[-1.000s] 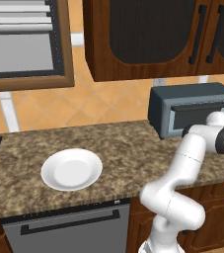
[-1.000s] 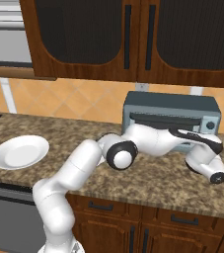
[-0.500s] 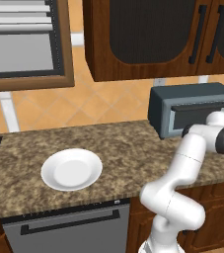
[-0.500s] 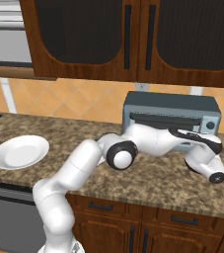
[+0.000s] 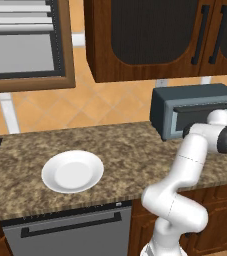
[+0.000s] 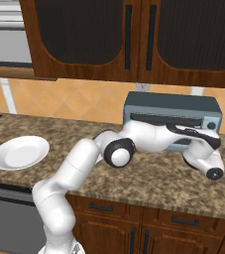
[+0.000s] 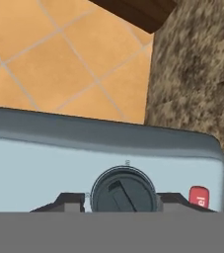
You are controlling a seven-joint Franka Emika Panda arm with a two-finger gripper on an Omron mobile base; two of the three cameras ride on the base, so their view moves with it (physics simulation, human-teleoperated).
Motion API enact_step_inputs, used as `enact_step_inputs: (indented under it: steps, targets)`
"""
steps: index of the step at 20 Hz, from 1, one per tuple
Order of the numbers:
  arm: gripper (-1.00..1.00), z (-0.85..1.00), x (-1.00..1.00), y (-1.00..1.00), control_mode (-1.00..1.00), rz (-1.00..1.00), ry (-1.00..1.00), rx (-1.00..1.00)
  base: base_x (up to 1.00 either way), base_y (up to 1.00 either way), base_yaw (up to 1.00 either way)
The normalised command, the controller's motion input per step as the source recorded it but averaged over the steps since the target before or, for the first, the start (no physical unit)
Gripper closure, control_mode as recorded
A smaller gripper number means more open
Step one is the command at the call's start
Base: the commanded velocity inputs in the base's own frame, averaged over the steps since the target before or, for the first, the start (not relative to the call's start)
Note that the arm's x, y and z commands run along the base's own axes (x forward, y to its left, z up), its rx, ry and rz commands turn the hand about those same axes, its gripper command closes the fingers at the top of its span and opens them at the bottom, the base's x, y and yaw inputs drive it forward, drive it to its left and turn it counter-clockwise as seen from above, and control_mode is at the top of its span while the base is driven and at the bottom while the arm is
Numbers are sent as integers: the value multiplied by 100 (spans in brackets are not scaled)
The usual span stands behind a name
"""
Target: Pick up the kebab skewer and baguette bread, and place them inside the toaster oven. Close the toaster oven door and start by setting the timer.
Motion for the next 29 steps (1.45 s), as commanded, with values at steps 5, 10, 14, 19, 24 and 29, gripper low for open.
enact_step_inputs:
  steps: [5, 10, 14, 19, 24, 29]
  targets:
    - [100, 53, 55, 8, -100, -12, 10, 34, 0, 0, 0]
    - [100, 52, 50, 5, -100, -10, 9, 38, 0, 0, 0]
    - [100, 49, 58, 3, -100, -12, 10, 41, 0, 0, 0]
    - [100, 43, 62, 2, -100, -13, 9, 39, 0, 0, 0]
    - [100, 23, 51, 1, -100, -13, 6, 39, 0, 0, 0]
    - [100, 18, 46, 2, -100, -13, 5, 39, 0, 0, 0]
